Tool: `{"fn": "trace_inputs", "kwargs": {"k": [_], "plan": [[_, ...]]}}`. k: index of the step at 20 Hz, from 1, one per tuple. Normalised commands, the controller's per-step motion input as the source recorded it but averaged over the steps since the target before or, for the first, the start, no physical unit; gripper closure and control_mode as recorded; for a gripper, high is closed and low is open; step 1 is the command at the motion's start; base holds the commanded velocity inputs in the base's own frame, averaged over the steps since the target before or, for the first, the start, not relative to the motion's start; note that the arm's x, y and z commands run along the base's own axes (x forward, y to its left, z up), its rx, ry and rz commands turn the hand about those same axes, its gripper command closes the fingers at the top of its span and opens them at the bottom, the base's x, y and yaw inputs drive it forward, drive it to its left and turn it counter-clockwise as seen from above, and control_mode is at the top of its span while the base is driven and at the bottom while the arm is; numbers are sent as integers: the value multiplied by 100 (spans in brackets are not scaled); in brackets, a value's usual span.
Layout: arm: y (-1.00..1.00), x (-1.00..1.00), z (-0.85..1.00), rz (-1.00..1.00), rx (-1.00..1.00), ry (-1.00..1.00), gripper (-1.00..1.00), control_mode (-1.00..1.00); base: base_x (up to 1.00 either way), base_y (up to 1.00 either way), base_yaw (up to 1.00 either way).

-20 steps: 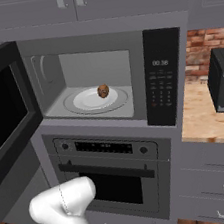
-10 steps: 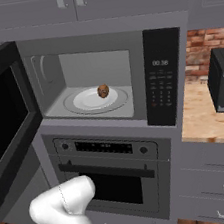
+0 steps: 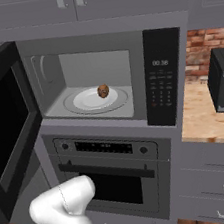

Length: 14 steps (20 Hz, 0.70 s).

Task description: Transport the chicken drumstick from the fridge to the microwave and turn on the microwave.

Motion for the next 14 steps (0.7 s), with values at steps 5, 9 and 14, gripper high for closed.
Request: {"fn": "trace_inputs", "kwargs": {"k": [5, 9, 14], "plan": [[-46, 3, 21, 0, 17, 0, 100, -100, 0, 0, 0], [-40, 20, 6, 0, 21, 6, 100, -100, 0, 0, 0], [-53, 25, 0, 0, 24, 13, 100, -100, 0, 0, 0]]}}
